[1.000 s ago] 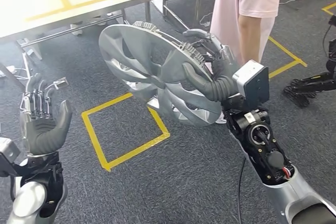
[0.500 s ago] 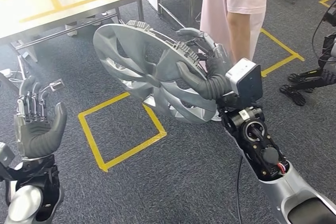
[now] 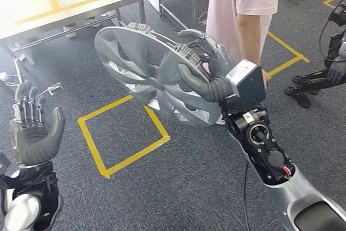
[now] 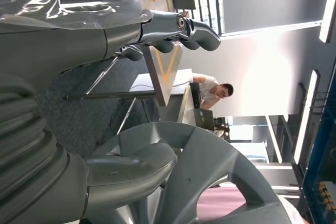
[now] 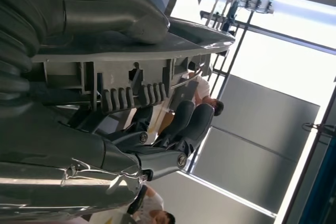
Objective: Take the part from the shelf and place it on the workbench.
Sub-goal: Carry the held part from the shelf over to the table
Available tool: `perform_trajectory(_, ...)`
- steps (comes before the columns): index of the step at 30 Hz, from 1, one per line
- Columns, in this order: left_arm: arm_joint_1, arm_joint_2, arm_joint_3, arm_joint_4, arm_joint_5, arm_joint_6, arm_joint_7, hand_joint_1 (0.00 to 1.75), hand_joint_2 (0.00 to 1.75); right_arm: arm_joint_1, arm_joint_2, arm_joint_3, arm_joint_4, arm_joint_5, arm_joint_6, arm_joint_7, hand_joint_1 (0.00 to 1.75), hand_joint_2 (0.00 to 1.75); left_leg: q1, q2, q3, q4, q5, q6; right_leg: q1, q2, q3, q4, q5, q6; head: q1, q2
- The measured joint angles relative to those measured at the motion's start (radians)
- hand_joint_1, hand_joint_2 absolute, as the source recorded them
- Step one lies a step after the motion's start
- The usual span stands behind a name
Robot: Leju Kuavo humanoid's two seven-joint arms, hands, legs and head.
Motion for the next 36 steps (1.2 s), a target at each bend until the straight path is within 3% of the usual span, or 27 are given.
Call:
perform_trajectory(3,0.0,0.0,0.0,-0.002,0.001,0.0,0.0,0.0,1.75,0.0,0.0,0.0,-0.001,0.002,0.0,0.001,1.75,1.75,-0.002,0.0,0.001,0.0,-0.002,0.006,-0.002,0.0,0.003,-0.003,-0.001,0.006,-0.002,0.0)
perform_trajectory(5,-0.001,0.0,0.0,-0.007,0.002,0.0,0.0,0.0,1.75,0.0,0.0,0.0,-0.004,0.002,0.0,0.001,1.75,1.75,0.006,0.001,0.011,-0.012,0.0,0.011,-0.001,-0.001,0.0,0.006,-0.012,0.011,0.0,0.0)
perform_trajectory(7,-0.002,0.0,0.0,-0.01,0.003,0.0,0.0,0.0,1.75,0.0,0.0,-0.001,-0.007,0.002,-0.001,0.001,1.75,1.75,0.014,0.002,0.024,-0.023,0.001,0.016,-0.001,-0.002,-0.036,0.086,-0.057,0.016,0.007,0.0)
perform_trajectory(9,-0.003,0.0,0.0,-0.01,0.003,-0.001,0.001,0.0,1.75,0.0,0.0,-0.001,-0.008,0.002,-0.001,0.001,1.75,1.75,0.015,0.001,0.028,-0.023,-0.002,0.018,-0.004,-0.003,-0.107,0.232,-0.116,0.022,0.014,0.0)
perform_trajectory(10,-0.002,0.0,0.0,-0.01,0.004,-0.001,0.001,0.0,1.75,0.002,0.0,-0.001,-0.008,0.002,-0.001,0.001,1.75,1.75,0.016,-0.001,0.029,-0.023,-0.004,0.017,-0.006,-0.003,-0.138,0.286,-0.129,0.026,0.017,0.0)
perform_trajectory(11,-0.002,0.0,0.0,-0.01,0.004,-0.001,0.002,0.0,1.75,0.004,0.0,-0.001,-0.008,0.002,-0.001,0.002,1.75,1.75,0.017,-0.004,0.031,-0.022,-0.006,0.015,-0.009,-0.003,-0.152,0.304,-0.122,0.029,0.018,0.0)
perform_trajectory(12,-0.002,0.0,0.0,-0.01,0.004,-0.001,0.002,0.0,1.75,0.005,0.0,-0.001,-0.008,0.002,-0.001,0.002,1.75,1.75,0.019,-0.009,0.034,-0.02,-0.009,0.011,-0.013,-0.003,-0.145,0.28,-0.095,0.033,0.02,0.0)
perform_trajectory(14,-0.003,0.0,0.0,-0.01,0.004,-0.001,0.003,0.0,1.75,0.005,0.0,-0.001,-0.008,0.002,0.0,0.002,1.75,1.75,0.025,-0.019,0.043,-0.014,-0.02,0.001,-0.022,0.006,-0.084,0.142,-0.016,0.039,0.024,0.0)
perform_trajectory(16,-0.004,0.001,0.0,-0.011,0.004,-0.001,0.005,0.0,1.75,0.005,0.0,-0.001,-0.009,0.002,0.001,0.002,1.75,1.75,0.027,-0.027,0.041,-0.004,-0.028,-0.011,-0.023,0.024,-0.027,0.034,0.018,0.038,0.03,0.0)
perform_trajectory(19,-0.005,0.002,-0.001,-0.014,0.004,-0.001,0.006,0.0,1.75,0.005,0.0,-0.001,-0.011,0.002,0.002,0.003,1.75,1.75,0.027,-0.038,0.03,0.001,-0.027,-0.027,-0.019,0.024,-0.012,0.015,0.008,0.019,0.027,0.0)
perform_trajectory(21,-0.006,0.005,-0.001,-0.015,0.004,-0.001,0.007,0.0,1.75,0.005,0.0,-0.002,-0.012,0.002,0.003,0.003,1.75,1.75,0.027,-0.019,0.015,0.032,-0.046,-0.036,-0.021,0.013,-0.007,0.011,0.008,0.005,0.019,0.0)
perform_trajectory(22,-0.007,0.005,-0.001,-0.016,0.005,-0.001,0.007,0.0,1.75,0.004,0.0,-0.002,-0.013,0.002,0.003,0.003,1.75,1.75,0.027,-0.003,-0.009,0.078,-0.068,-0.041,-0.022,0.006,-0.004,0.009,0.007,-0.002,0.012,0.0)
perform_trajectory(24,-0.009,0.006,-0.001,-0.017,0.006,0.0,0.007,0.0,1.75,0.004,0.0,-0.002,-0.014,0.002,0.003,0.003,1.75,1.75,0.026,0.025,-0.089,0.223,-0.123,-0.046,-0.018,-0.007,-0.003,0.009,0.005,-0.011,-0.002,0.0)
perform_trajectory(25,-0.008,0.007,-0.001,-0.017,0.006,0.0,0.007,0.0,1.75,0.005,0.0,-0.001,-0.014,0.002,0.003,0.003,1.75,1.75,0.027,0.03,-0.128,0.286,-0.139,-0.047,-0.016,-0.013,-0.003,0.009,0.003,-0.014,-0.006,0.0)
perform_trajectory(26,-0.008,0.008,-0.001,-0.017,0.007,0.0,0.007,0.0,1.75,0.005,0.0,-0.001,-0.014,0.002,0.004,0.004,1.75,1.75,0.027,0.032,-0.15,0.314,-0.136,-0.046,-0.014,-0.02,-0.002,0.009,0.002,-0.015,-0.008,0.0)
perform_trajectory(27,-0.007,0.008,-0.001,-0.017,0.007,0.001,0.007,0.0,1.75,0.006,0.0,-0.001,-0.014,0.002,0.004,0.005,1.75,1.75,0.026,0.032,-0.15,0.3,-0.114,-0.043,-0.012,-0.025,0.0,0.009,0.0,-0.016,-0.009,0.0)
perform_trajectory(28,-0.007,0.008,-0.001,-0.017,0.008,0.002,0.008,0.0,1.75,0.006,0.0,-0.001,-0.014,0.002,0.004,0.006,1.75,1.75,0.026,0.034,-0.128,0.244,-0.077,-0.039,-0.011,-0.03,0.004,0.009,-0.003,-0.016,-0.011,0.0)
perform_trajectory(29,-0.008,0.008,-0.001,-0.017,0.008,0.003,0.008,0.0,1.75,0.006,0.0,-0.001,-0.015,0.002,0.004,0.006,1.75,1.75,0.024,0.04,-0.091,0.164,-0.036,-0.033,-0.01,-0.034,0.008,0.009,-0.006,-0.015,-0.011,0.0)
perform_trajectory(31,-0.008,0.008,-0.001,-0.018,0.008,0.004,0.008,0.0,1.75,0.005,0.0,-0.002,-0.015,0.002,0.004,0.007,1.75,1.75,0.016,0.057,-0.029,0.038,0.008,-0.022,-0.004,-0.041,0.012,0.009,-0.013,-0.008,-0.012,0.0)
perform_trajectory(33,-0.008,0.009,-0.001,-0.018,0.009,0.005,0.007,0.0,1.75,0.005,0.0,-0.001,-0.015,0.002,0.004,0.007,1.75,1.75,0.007,0.06,-0.014,0.006,0.007,-0.016,-0.001,-0.047,0.014,0.008,-0.017,0.001,-0.01,0.0)
perform_trajectory(36,-0.008,0.01,-0.001,-0.02,0.009,0.006,0.007,0.0,1.75,0.005,0.0,-0.002,-0.015,0.002,0.005,0.007,1.75,1.75,0.012,0.046,-0.005,-0.003,0.007,-0.003,-0.004,-0.046,0.011,0.024,-0.038,0.015,-0.006,0.0)
